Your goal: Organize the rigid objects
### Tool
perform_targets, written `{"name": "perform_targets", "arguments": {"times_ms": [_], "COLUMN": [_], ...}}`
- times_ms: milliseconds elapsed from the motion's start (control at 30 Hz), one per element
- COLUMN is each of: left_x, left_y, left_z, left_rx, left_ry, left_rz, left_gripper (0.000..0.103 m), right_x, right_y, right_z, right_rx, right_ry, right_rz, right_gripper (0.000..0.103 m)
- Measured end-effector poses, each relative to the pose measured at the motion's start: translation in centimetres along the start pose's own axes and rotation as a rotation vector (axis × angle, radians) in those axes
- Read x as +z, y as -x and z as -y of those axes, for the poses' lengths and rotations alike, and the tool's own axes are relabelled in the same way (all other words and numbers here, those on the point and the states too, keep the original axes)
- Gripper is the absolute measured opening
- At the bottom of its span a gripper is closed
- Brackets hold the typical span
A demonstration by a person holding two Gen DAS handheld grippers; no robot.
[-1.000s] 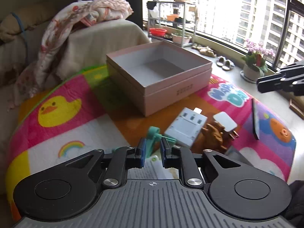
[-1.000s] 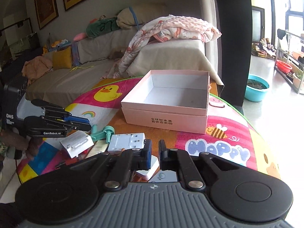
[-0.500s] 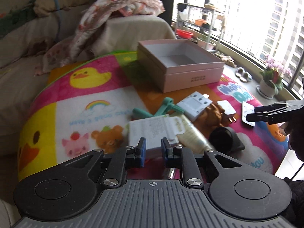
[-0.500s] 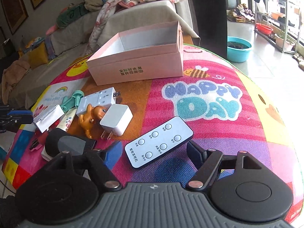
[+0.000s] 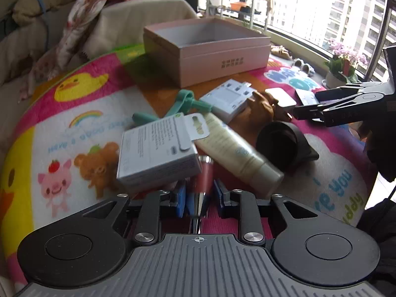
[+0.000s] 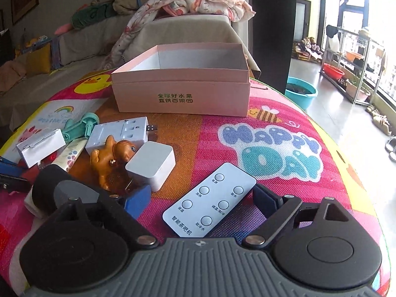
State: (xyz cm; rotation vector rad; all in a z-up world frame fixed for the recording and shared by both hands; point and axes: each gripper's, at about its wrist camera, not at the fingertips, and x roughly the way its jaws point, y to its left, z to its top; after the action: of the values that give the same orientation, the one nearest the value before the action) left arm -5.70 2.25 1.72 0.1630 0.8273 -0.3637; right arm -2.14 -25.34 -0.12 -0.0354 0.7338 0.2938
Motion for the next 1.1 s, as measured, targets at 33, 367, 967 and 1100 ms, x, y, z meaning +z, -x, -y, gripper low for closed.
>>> {"name": "perform_targets", "arguments": {"times_ms": [33,367,967,1100], "left_x": [0.2,-1.3,6.4,14.4], "left_y": [-0.3,0.8,6.4,5.7], "left_z": [0.1,1.2,3.0,2.2], "left_rx": [0.002,-0.009,-0.08,-0.117], "left_ry": [0.004,-0.005,-0.116,-0.131], "left_rz": [0.007,0.044,0.243,0.391], "left_gripper": [0.028,0.024,0.024,0.024], "right_x": [0.1,-0.1,3.3,7.8], "right_y": [-0.1,0.2,6.6,6.8], "right_z": [0.0,-2.4,0.1,-0.2], "right_rx": [-0.003,-0.001,0.076,0.051], "right_ry": [-0.014,0.128,0.094,0.113], "right_rz": [0.001,0.028,0.155,0.28], "right_gripper": [0.09,0.047,0.038,0.038]}}
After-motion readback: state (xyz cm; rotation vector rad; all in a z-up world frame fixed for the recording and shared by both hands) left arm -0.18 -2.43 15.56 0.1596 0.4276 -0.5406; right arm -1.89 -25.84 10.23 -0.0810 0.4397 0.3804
